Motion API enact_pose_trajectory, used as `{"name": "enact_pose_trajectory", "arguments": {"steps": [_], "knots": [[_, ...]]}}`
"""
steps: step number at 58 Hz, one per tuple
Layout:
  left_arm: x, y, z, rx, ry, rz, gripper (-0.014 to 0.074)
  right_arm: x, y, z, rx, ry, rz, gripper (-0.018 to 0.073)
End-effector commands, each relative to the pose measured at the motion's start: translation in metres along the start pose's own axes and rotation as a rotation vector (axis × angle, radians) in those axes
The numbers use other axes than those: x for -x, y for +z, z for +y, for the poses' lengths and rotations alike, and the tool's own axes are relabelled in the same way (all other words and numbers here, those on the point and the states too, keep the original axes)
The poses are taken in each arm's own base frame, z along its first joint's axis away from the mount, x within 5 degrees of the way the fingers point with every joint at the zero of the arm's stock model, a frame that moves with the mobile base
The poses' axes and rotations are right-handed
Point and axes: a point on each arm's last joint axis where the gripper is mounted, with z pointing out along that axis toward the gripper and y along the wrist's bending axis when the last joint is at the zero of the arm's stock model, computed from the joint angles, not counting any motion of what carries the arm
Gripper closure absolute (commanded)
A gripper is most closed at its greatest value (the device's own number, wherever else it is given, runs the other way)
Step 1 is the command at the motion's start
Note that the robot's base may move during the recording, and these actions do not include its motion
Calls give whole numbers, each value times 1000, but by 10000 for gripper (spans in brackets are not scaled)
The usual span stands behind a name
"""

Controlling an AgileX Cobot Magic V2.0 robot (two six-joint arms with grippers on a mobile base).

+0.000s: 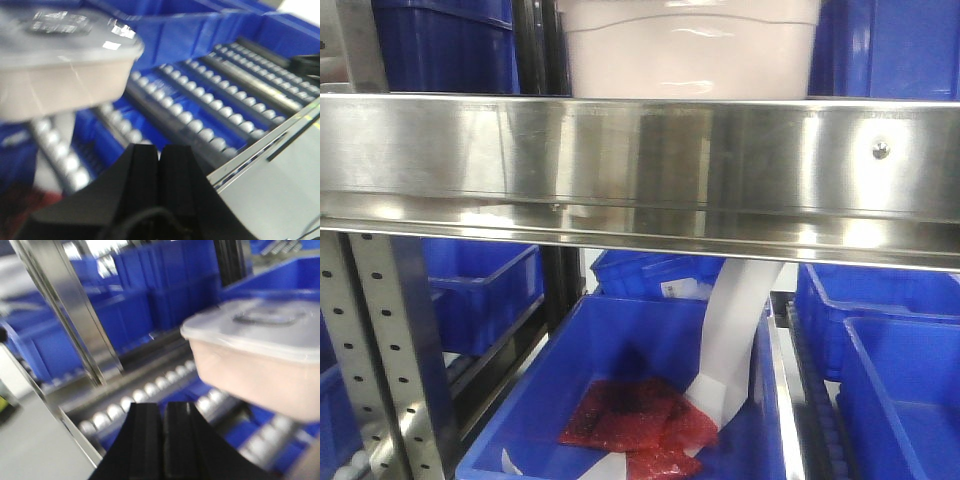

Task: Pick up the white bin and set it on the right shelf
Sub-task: 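Lower the bin onto the roller shelf and open both grippers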

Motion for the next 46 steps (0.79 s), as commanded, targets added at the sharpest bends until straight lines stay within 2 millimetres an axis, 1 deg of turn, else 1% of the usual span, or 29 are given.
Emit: {"name": "enact_pose_trajectory", "arguments": {"steps": [1,8,16,21,26,32,34,38,46], "knots": [[2,-16,-26,3,-25,31,716,12,-17,20,-73,-52,-42,487],[-2,-21,-30,195,-27,75,716,7,-36,28,-268,-93,-32,487],[-9,-22,-31,394,-5,120,716,-1,-54,35,-424,-108,-56,487],[-17,-19,-33,460,20,110,716,-11,-63,38,-478,-133,-51,487],[-30,-14,-37,475,37,73,716,-24,-67,37,-523,-139,-46,484],[-52,-12,-38,489,44,-1,716,-43,-70,31,-567,-134,-52,484],[-63,-13,-37,500,44,-26,716,-51,-71,30,-577,-129,-58,484],[-85,-16,-35,523,35,-56,716,-65,-74,32,-585,-125,-61,484],[-122,-27,-36,575,45,-168,716,-91,-82,39,-591,-139,-99,484]]}}
